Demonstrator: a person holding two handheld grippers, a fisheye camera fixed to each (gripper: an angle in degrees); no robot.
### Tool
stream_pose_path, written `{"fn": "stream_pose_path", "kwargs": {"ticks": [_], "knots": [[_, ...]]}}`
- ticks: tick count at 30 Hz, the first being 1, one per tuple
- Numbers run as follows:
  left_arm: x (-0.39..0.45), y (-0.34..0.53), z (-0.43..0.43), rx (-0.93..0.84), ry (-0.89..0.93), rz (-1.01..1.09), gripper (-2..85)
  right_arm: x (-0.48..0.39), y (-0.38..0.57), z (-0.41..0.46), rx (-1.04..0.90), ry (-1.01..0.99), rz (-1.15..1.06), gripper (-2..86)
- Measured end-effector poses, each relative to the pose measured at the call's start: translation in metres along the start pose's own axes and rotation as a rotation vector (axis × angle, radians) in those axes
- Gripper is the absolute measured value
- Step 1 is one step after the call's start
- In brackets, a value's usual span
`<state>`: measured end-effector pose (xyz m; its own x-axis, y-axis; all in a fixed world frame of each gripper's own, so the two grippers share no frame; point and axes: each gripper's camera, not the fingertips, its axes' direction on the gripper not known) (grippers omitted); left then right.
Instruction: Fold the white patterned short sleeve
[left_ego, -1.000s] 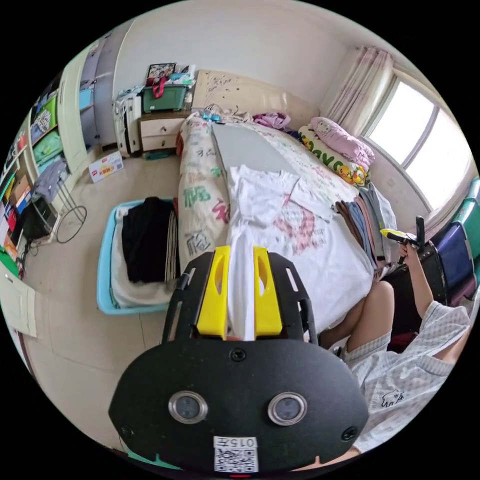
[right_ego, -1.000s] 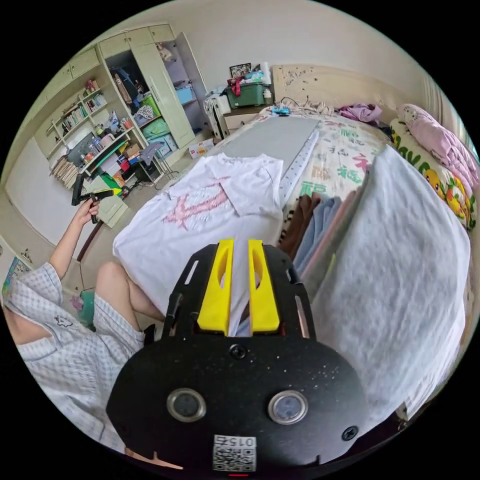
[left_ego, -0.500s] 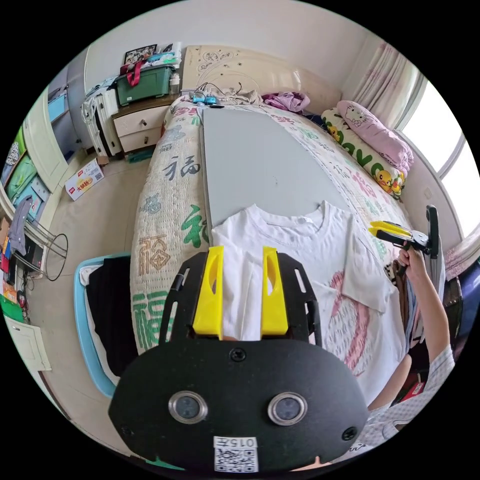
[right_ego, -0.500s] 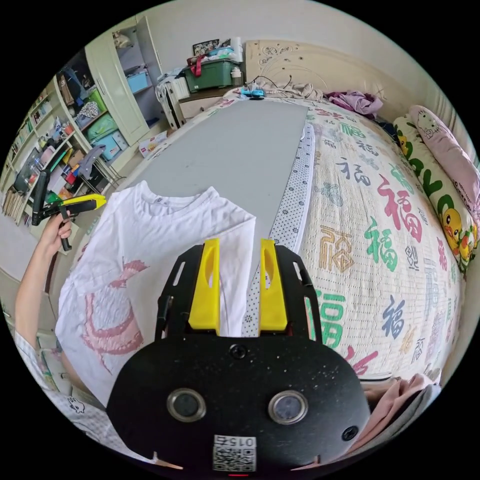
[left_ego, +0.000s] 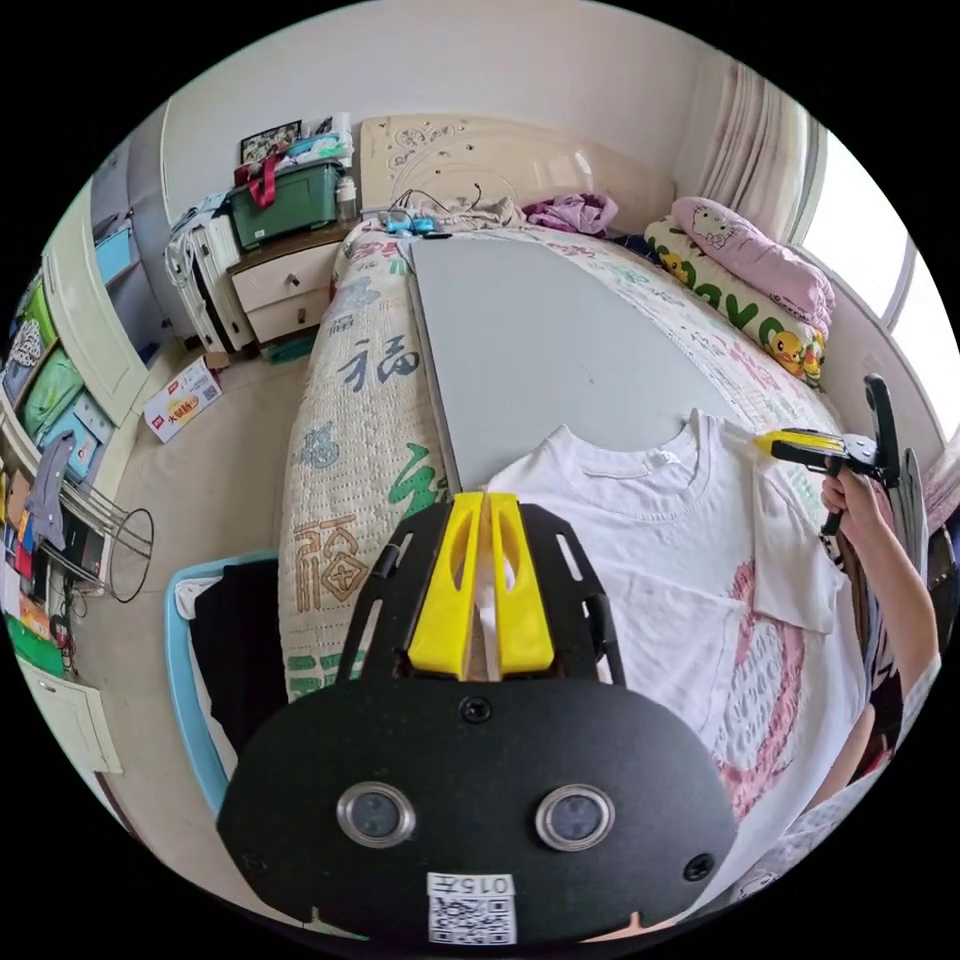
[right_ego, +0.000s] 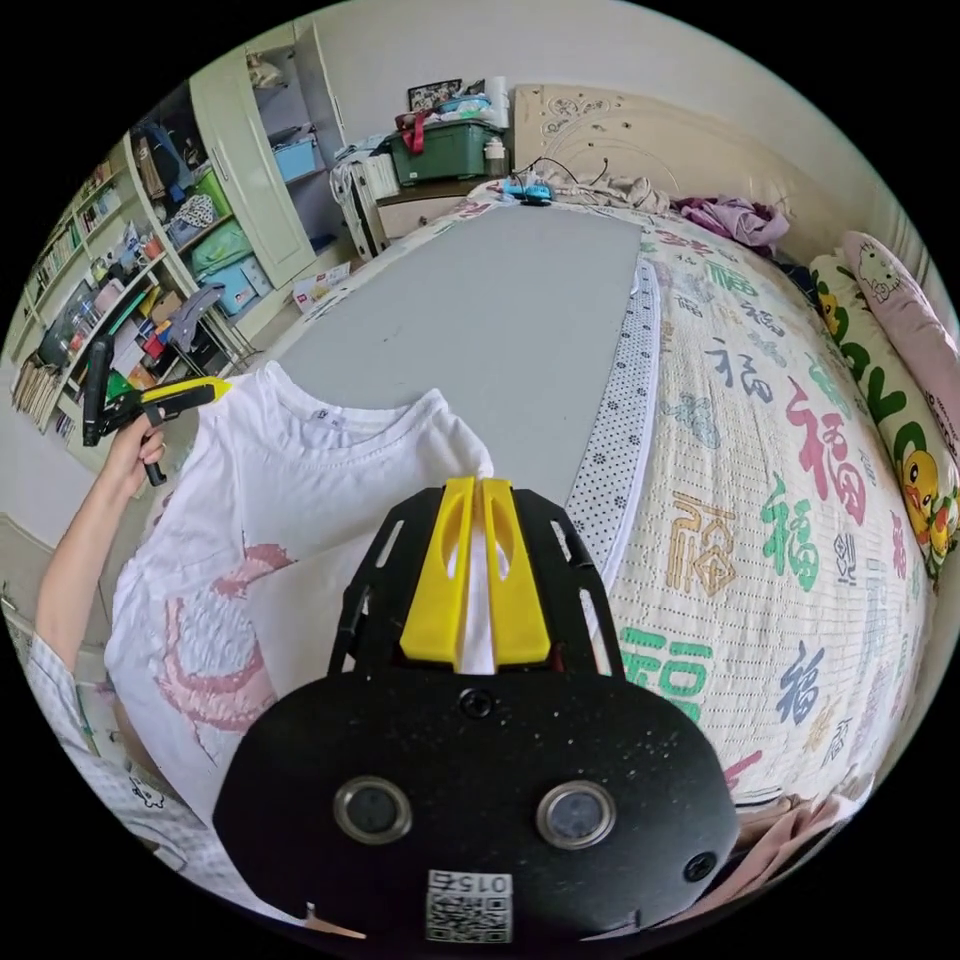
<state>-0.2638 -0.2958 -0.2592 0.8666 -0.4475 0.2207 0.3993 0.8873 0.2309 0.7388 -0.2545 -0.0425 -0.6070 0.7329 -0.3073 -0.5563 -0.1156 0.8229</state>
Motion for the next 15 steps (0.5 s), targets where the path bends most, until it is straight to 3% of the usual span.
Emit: {"fn": "stream_pose_path", "kwargs": {"ticks": [8, 12, 15], "knots": [[0.038, 0.119, -0.188, 0.239, 0.235, 0.139, 0.2, -0.024, 0.137, -0.156, 0.198, -0.184, -0.135, -0.6], [0.063, 0.266, -0.29, 0.278, 0.326, 0.375, 0.0, -0.05, 0.281, -0.202, 0.175, -0.273, -0.138, -0.4], [0.074, 0.381, -0.313, 0.283, 0.38, 0.392, 0.1, -0.074, 0.361, -0.194, 0.094, -0.299, -0.173, 0.1]]}}
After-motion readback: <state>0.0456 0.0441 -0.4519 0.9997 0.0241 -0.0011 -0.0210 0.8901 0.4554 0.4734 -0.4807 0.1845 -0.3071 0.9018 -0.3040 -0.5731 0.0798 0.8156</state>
